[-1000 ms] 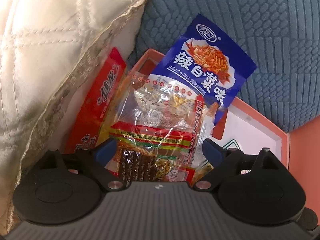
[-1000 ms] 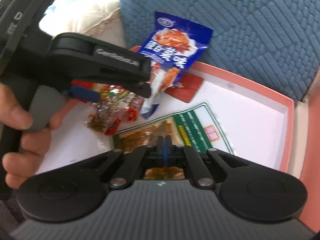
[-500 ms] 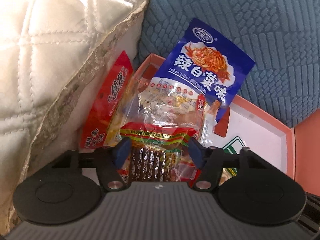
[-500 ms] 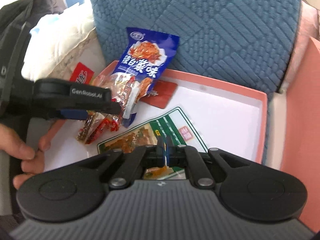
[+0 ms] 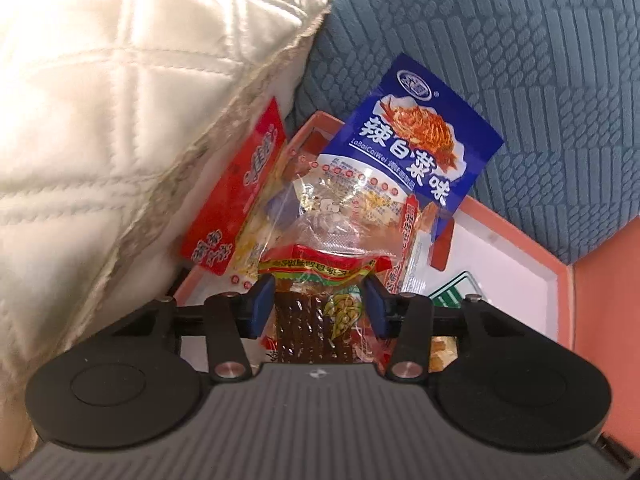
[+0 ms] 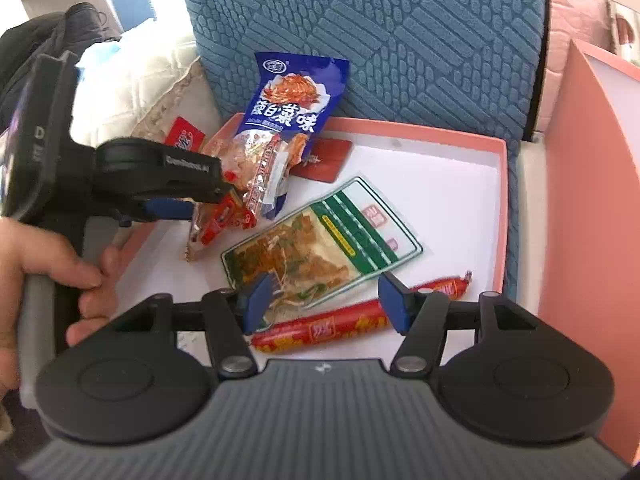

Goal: Organize snacks

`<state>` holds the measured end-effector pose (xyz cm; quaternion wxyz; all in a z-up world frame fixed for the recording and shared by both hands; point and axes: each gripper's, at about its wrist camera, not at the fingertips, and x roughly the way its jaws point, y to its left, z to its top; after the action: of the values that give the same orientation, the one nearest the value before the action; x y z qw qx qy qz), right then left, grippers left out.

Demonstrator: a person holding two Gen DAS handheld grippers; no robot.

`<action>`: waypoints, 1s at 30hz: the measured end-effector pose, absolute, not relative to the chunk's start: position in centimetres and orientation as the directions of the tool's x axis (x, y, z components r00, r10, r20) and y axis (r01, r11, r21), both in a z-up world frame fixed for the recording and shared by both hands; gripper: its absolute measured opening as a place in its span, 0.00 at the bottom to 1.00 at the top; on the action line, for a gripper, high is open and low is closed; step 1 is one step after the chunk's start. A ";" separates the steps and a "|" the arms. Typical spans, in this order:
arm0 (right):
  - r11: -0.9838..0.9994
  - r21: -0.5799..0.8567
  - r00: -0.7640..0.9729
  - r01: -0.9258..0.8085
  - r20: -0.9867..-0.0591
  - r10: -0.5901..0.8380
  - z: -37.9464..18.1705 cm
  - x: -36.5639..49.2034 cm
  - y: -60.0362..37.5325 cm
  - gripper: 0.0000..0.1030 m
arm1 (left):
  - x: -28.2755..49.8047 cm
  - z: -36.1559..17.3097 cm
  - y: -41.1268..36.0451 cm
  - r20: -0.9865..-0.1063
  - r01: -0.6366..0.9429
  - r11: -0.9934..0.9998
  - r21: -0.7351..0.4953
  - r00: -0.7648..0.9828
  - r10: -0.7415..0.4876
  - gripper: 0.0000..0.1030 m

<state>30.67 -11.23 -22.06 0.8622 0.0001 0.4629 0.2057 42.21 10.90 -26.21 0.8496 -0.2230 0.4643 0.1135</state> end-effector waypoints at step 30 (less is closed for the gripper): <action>0.992 0.098 0.465 -0.083 -0.877 0.125 -25.3 32.5 -9.5 0.35 | 40.6 -23.2 11.9 -0.766 -0.386 0.794 -0.469 0.625 -0.148 0.52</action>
<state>32.48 -9.51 -25.35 0.8555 0.0205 0.5138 0.0609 40.65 11.89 -23.23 0.8454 -0.3129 0.4272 0.0703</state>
